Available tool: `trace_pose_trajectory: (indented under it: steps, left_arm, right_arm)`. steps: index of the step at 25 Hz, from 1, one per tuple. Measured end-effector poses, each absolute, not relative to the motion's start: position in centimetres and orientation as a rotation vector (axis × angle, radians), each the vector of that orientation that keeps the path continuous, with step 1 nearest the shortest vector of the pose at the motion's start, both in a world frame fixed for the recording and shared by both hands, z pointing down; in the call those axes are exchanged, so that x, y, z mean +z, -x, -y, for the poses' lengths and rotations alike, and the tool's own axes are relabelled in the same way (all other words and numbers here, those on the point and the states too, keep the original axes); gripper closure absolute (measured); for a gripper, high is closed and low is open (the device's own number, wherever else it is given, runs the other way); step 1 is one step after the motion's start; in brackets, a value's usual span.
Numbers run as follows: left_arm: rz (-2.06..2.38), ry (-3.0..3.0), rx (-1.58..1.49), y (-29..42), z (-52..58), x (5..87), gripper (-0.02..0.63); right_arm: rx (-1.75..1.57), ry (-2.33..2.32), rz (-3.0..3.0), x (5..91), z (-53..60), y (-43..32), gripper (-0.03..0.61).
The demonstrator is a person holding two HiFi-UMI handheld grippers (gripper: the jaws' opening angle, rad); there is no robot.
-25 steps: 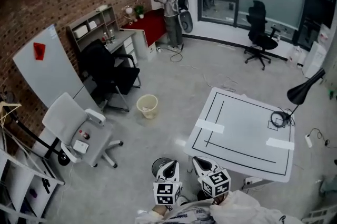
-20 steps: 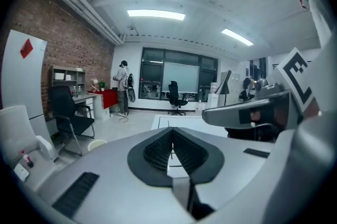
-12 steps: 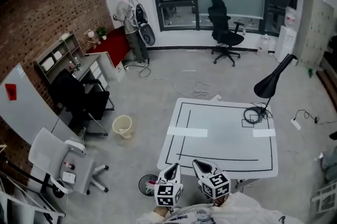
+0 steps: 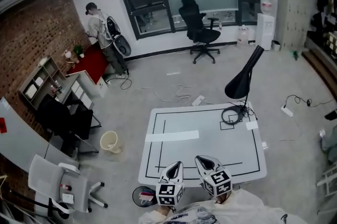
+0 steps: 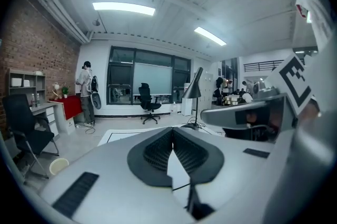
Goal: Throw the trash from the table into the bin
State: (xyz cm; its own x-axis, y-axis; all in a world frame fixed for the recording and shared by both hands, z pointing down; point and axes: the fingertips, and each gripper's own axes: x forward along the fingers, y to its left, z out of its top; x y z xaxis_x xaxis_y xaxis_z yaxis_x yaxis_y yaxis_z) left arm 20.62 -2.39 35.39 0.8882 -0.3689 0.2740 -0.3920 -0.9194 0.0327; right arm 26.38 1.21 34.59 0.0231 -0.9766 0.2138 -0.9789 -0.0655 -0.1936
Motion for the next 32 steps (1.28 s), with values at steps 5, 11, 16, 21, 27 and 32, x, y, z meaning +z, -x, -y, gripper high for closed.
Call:
trace_pose_trajectory:
  steps: [5,11,16,21,27,32]
  left_arm:
    - [0.494,-3.006,0.408,-27.3,0.1,35.7,0.606]
    - [0.408,-3.012,0.401,-33.5,-3.8,36.3,0.606]
    - [0.4,-3.003,0.417,-35.8,-6.2,36.6,0.606]
    - [0.476,-3.021,0.413,-37.0,-5.2,36.1,0.606]
    - [0.521,-3.038,0.41,-37.6,-4.4,35.7,0.606]
    - [0.488,-3.041,0.419,-38.2,-5.3,36.0,0.606]
  right_arm:
    - [0.429,-2.312,2.101,34.7,-3.8,-32.3,0.557]
    - [0.462,-2.366,2.059,35.5,-7.8,-38.0,0.557]
    - [0.479,-2.365,2.066,35.7,-9.5,-40.3,0.557]
    - [0.456,-2.36,2.08,35.4,-9.6,-41.2,0.557]
    - [0.455,-2.38,2.047,35.4,-9.7,-42.7,0.557]
    - [0.469,-2.351,2.047,35.8,-9.5,-43.0,0.558]
